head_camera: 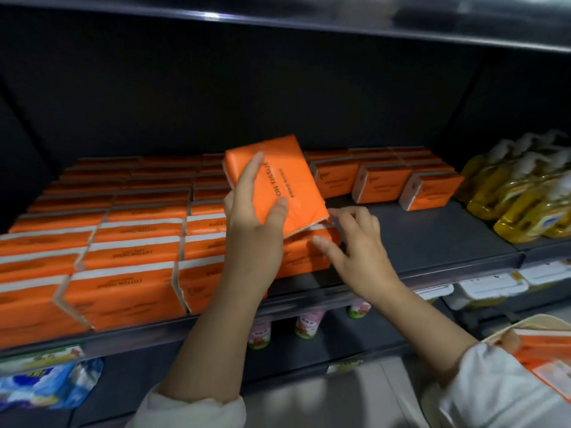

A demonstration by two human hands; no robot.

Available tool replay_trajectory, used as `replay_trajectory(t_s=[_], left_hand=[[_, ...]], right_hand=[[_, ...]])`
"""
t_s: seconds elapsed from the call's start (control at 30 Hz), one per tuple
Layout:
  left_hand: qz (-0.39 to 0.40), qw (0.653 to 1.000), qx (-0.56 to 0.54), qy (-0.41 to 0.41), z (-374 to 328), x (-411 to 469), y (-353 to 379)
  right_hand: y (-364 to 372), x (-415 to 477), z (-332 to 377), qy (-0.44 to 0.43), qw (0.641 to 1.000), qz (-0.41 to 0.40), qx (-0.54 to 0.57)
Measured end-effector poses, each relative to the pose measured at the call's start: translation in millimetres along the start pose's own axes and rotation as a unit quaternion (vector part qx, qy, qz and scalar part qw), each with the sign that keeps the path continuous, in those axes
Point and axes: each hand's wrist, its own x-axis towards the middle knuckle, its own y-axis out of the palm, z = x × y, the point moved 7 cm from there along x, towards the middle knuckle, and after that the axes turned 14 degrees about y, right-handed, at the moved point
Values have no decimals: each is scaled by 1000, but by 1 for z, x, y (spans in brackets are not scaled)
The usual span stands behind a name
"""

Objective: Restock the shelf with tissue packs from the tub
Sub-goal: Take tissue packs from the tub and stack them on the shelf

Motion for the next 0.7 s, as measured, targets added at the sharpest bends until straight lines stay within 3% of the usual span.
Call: replay_trajectory(t_s=[0.13, 0.3, 0.43, 0.53, 0.63, 0.7], left_hand=[[16, 998, -48, 26, -8, -1, 9], [111, 994, -24, 11, -3, -12, 28], [247, 968, 47, 0, 0, -24, 45], [276, 954, 112, -12, 7, -23, 40], [324, 927, 187, 17, 8, -26, 41], [354, 909, 218, 28, 7, -31, 46]], right_hand=[[-26, 0, -9, 89, 982, -7, 169], [-28, -7, -7, 168, 876, 143, 429], [-29, -11, -6, 138, 893, 177, 390], [-41, -14, -14, 137, 915, 123, 359], [-59, -15, -6, 23, 983, 67, 170], [-57, -19, 2, -67, 992, 81, 65]])
